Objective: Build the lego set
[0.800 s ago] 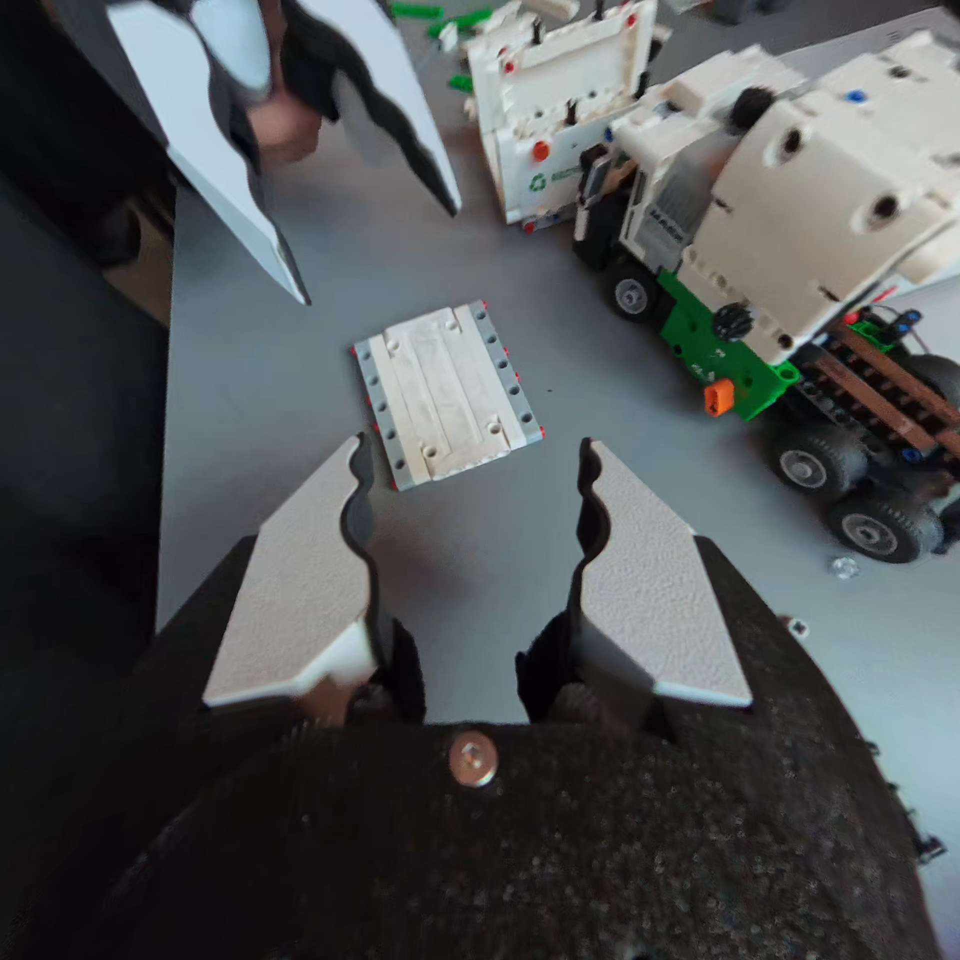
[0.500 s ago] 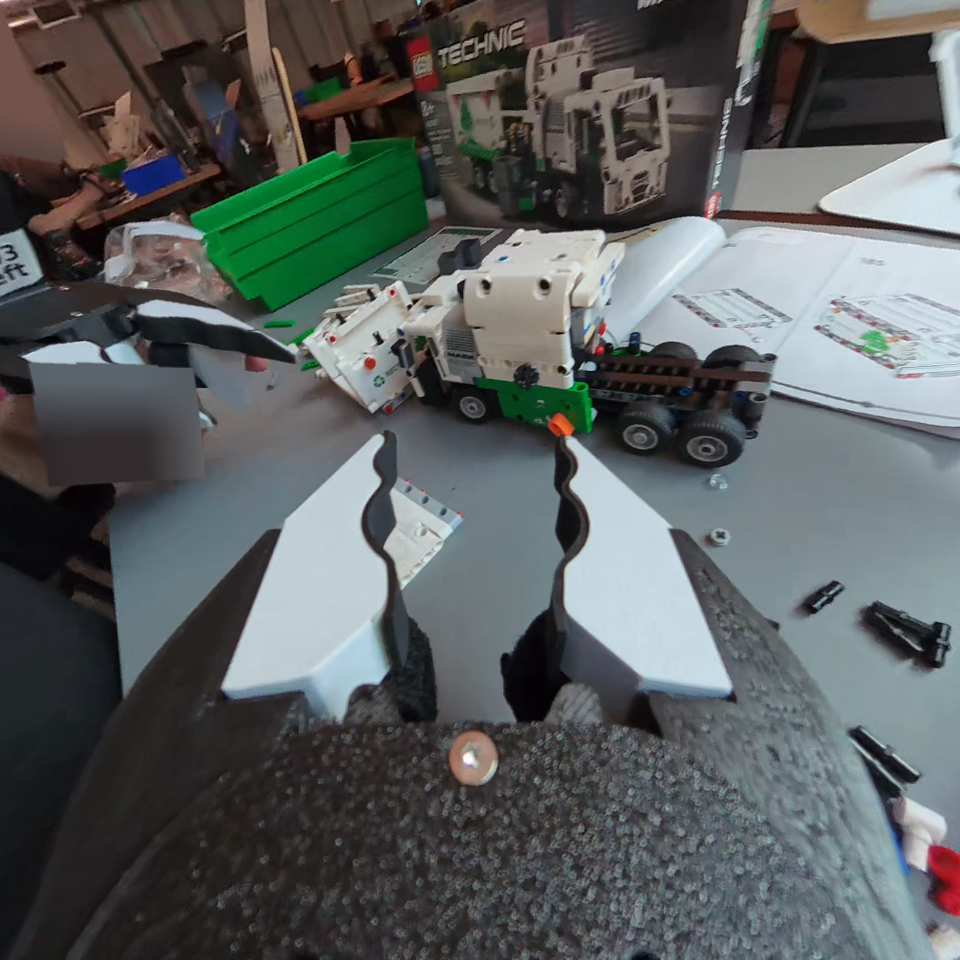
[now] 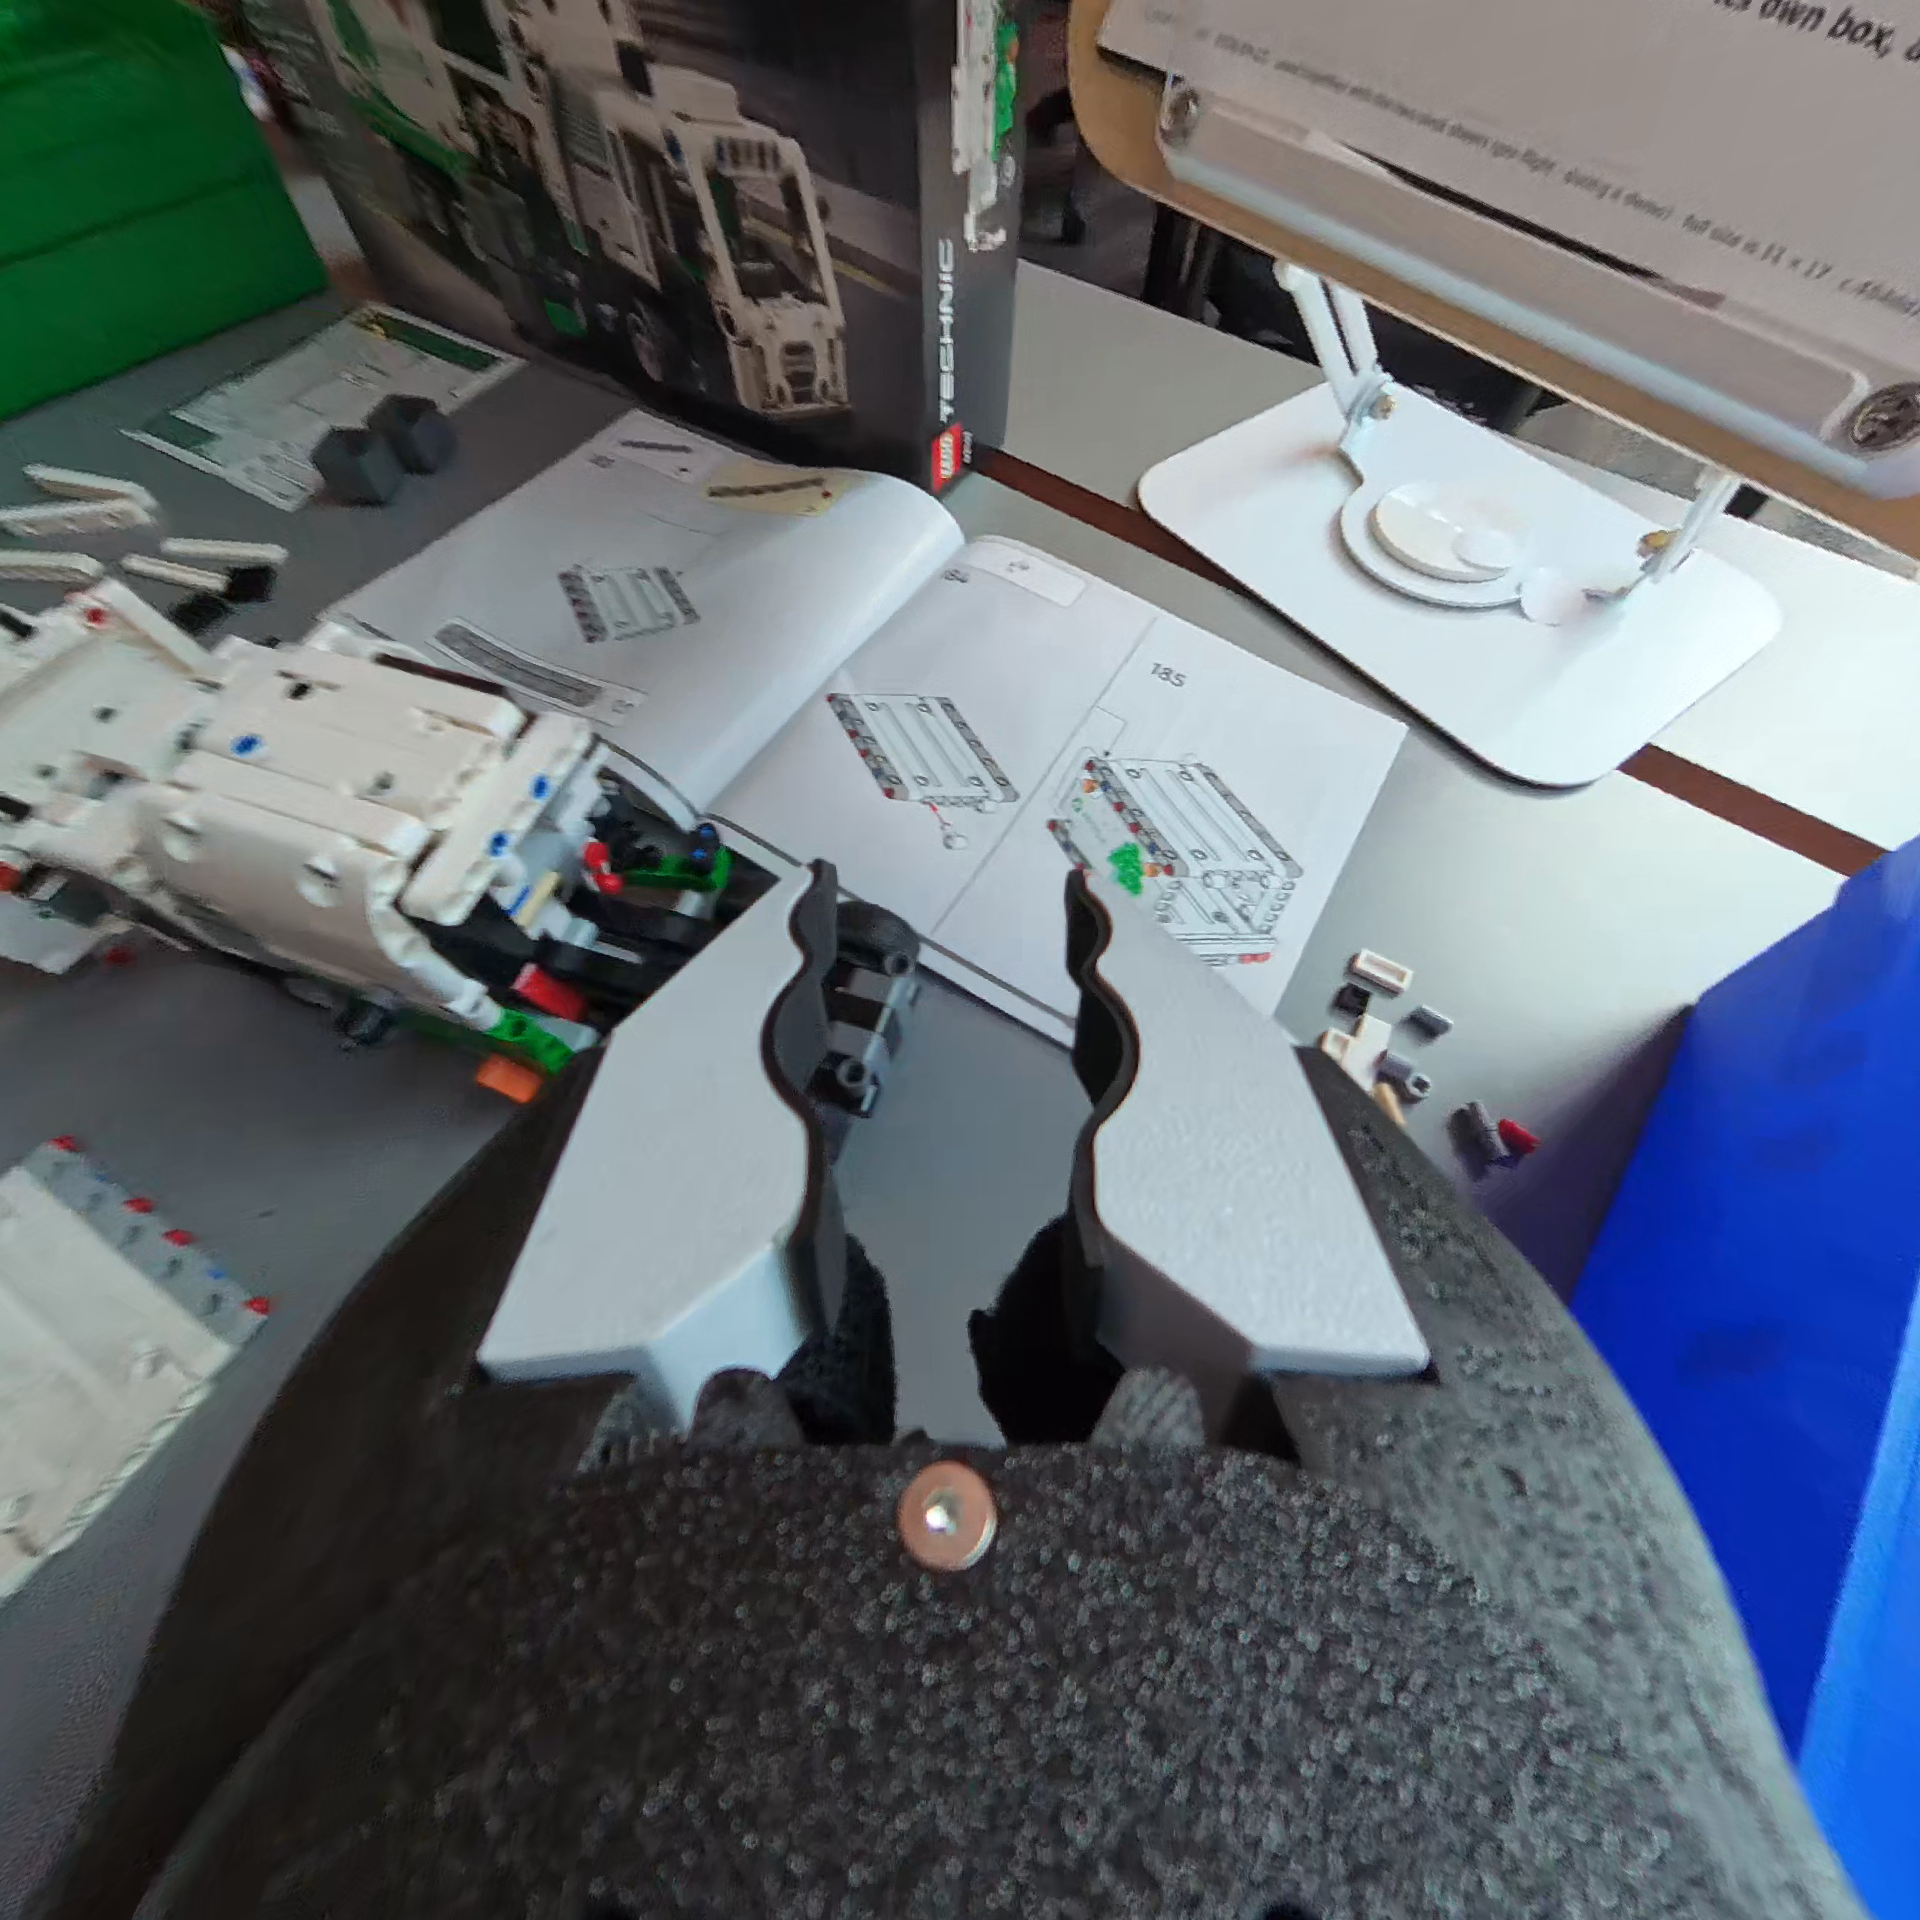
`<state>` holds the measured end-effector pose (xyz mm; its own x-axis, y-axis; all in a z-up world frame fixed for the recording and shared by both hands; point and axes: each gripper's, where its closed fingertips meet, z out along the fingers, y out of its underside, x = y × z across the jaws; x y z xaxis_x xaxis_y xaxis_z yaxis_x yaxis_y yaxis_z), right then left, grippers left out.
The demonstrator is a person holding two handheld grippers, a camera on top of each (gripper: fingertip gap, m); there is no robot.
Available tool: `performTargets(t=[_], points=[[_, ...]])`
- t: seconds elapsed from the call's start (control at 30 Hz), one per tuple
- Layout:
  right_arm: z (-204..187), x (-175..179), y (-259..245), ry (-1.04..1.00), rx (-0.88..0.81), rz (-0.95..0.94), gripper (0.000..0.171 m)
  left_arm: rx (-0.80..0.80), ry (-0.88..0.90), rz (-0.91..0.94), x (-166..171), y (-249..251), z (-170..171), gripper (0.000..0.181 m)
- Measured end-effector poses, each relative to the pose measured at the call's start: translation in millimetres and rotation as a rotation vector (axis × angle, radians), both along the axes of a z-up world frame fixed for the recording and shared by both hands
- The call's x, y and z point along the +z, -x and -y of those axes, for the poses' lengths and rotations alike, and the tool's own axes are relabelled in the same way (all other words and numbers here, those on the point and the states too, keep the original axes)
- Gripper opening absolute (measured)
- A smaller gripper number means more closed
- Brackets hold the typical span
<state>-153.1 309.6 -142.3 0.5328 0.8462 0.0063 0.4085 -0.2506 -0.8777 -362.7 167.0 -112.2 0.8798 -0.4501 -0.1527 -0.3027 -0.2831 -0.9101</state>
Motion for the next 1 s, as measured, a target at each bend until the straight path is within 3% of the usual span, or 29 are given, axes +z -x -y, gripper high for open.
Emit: performTargets(t=[0.13,0.33,0.57,0.67,0.77,0.87,1.0], points=[[-5.3,-24.0,-3.1,0.017,-0.026,0.001,0.034,0.037,-0.053,-0.042,-7.2,17.2,-19.1,0.041],[9.7,-31.8,-1.7,0.113,-0.01,-0.075,0.033,0.059,-0.025,0.012,-25.6,35.3,-9.0,0.036],[3.8,-40.1,-6.8,0.059,-0.037,0.01,0.031,0.045,-0.025,0.035,-23.3,33.8,-7.8,0.036],[0.9,-23.9,-13.5,0.029,-0.046,-0.02,0.032,0.033,-0.029,0.032,-21.7,30.4,-6.3,0.036],[-0.1,19.8,-35.7,-0.041,-0.085,-0.098,0.033,0.014,-0.059,0.04,-12.1,23.2,-3.0,0.036],[24.4,46.2,-65.1,-0.035,-0.095,-0.066,0.033,-0.005,-0.088,0.023,-4.6,15.3,1.3,0.035],[77.0,52.3,-99.3,-0.015,-0.134,-0.053,0.033,-0.033,-0.107,0.037,0.6,5.4,4.2,0.034]])
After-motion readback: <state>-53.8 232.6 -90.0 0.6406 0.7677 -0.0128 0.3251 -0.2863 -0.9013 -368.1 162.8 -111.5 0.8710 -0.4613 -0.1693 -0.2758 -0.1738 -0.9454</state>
